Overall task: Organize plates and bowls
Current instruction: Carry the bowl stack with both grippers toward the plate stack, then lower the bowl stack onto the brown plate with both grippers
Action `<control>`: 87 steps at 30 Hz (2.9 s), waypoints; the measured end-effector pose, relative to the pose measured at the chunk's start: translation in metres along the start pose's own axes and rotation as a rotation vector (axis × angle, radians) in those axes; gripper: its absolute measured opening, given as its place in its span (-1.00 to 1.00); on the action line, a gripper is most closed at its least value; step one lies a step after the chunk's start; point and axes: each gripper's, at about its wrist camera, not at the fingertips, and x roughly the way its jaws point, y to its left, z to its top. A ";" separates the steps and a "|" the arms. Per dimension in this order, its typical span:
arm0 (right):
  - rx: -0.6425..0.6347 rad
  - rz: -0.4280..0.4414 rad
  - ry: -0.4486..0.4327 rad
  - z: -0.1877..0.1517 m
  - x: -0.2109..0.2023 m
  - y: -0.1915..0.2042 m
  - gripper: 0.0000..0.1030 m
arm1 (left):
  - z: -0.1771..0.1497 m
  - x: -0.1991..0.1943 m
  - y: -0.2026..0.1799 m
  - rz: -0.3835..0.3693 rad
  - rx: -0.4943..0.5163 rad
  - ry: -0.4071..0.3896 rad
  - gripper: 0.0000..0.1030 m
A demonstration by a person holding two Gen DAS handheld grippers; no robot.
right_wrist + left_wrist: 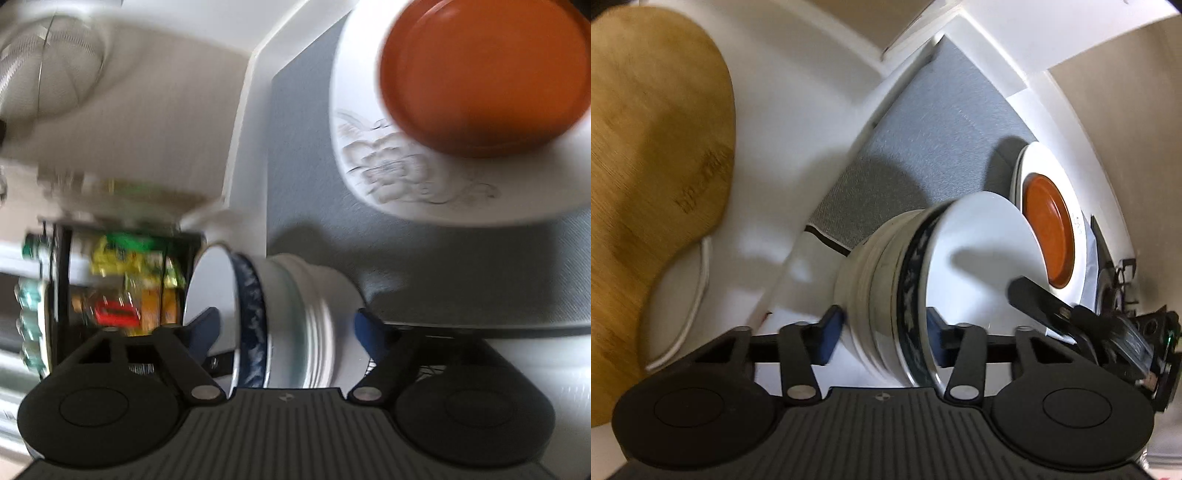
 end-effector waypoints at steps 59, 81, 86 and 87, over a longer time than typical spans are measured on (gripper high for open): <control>-0.266 -0.183 0.018 -0.013 0.002 0.044 -0.10 | -0.009 -0.002 -0.056 0.209 0.168 -0.067 -0.07; -0.145 -0.184 0.037 -0.002 -0.008 0.025 0.02 | -0.008 0.016 -0.081 0.273 0.213 -0.008 -0.10; -0.138 -0.211 0.049 -0.004 -0.012 0.034 -0.08 | -0.010 0.013 -0.096 0.329 0.267 0.009 -0.29; -0.150 -0.222 0.052 -0.005 -0.012 0.038 -0.08 | -0.010 0.012 -0.100 0.341 0.272 0.014 -0.29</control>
